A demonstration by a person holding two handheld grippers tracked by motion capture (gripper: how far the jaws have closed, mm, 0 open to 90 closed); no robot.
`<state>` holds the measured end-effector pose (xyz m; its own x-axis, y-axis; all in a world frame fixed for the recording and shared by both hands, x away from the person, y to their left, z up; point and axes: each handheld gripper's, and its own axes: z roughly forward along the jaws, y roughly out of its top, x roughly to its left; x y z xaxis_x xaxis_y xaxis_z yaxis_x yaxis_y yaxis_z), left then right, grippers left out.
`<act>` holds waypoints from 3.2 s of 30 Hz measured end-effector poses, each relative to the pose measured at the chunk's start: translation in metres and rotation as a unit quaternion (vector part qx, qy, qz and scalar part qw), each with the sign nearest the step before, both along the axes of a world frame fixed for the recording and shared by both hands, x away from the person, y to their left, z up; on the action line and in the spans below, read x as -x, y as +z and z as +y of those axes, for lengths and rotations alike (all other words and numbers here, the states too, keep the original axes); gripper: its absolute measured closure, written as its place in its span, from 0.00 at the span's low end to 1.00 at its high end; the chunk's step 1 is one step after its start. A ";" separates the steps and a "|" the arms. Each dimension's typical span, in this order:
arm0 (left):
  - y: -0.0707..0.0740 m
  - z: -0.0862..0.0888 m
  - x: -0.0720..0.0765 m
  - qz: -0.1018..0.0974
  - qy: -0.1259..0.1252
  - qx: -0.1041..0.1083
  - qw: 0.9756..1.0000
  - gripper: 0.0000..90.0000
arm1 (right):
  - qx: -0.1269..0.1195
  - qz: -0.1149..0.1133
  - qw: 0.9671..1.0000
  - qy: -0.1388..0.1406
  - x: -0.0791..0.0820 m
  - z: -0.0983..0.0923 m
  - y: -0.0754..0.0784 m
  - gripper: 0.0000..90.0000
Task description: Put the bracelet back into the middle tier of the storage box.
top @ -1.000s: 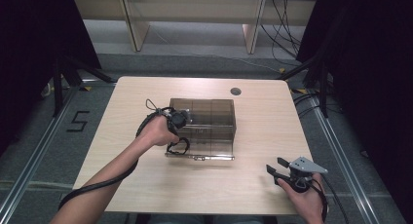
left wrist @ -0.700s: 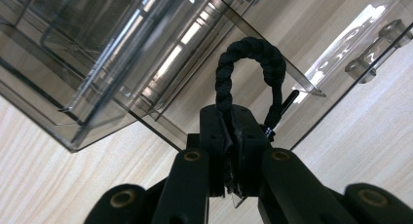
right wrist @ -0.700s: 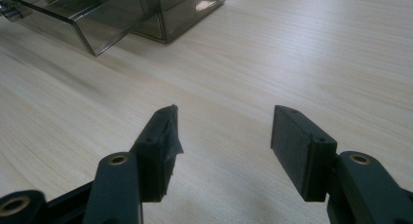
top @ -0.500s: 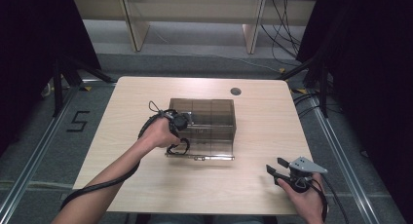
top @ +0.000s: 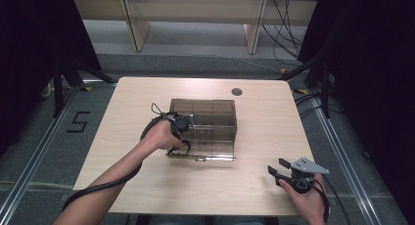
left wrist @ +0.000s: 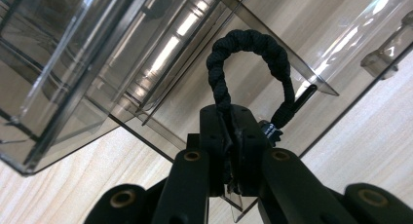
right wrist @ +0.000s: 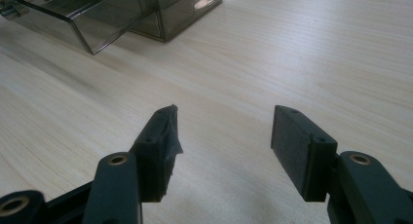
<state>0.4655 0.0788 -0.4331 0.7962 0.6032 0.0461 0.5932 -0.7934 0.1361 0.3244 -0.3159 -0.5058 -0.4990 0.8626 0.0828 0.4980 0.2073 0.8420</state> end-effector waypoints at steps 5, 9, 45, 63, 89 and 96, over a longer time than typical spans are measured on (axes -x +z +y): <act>-0.002 -0.001 0.000 0.003 0.001 -0.003 1.000 0.94 | -0.003 0.005 1.000 -0.003 0.001 0.000 0.000 0.49; -0.004 -0.001 -0.001 0.003 0.004 -0.001 1.000 0.94 | -0.001 0.002 1.000 -0.002 0.000 0.000 0.000 0.49; -0.009 0.002 -0.005 0.002 0.003 0.006 1.000 0.86 | 0.008 -0.012 1.000 0.009 -0.003 -0.002 -0.001 0.49; 0.000 0.000 -0.001 -0.024 0.005 0.019 1.000 0.92 | 0.005 -0.012 1.000 0.009 -0.003 -0.001 -0.001 0.49; 0.011 0.010 0.004 -0.042 0.025 0.039 0.998 0.81 | -0.002 0.007 1.000 -0.003 0.001 0.002 -0.001 0.49; 0.019 0.021 0.012 -0.049 0.030 0.066 0.996 0.74 | 0.003 -0.001 1.000 0.004 -0.001 0.001 -0.002 0.49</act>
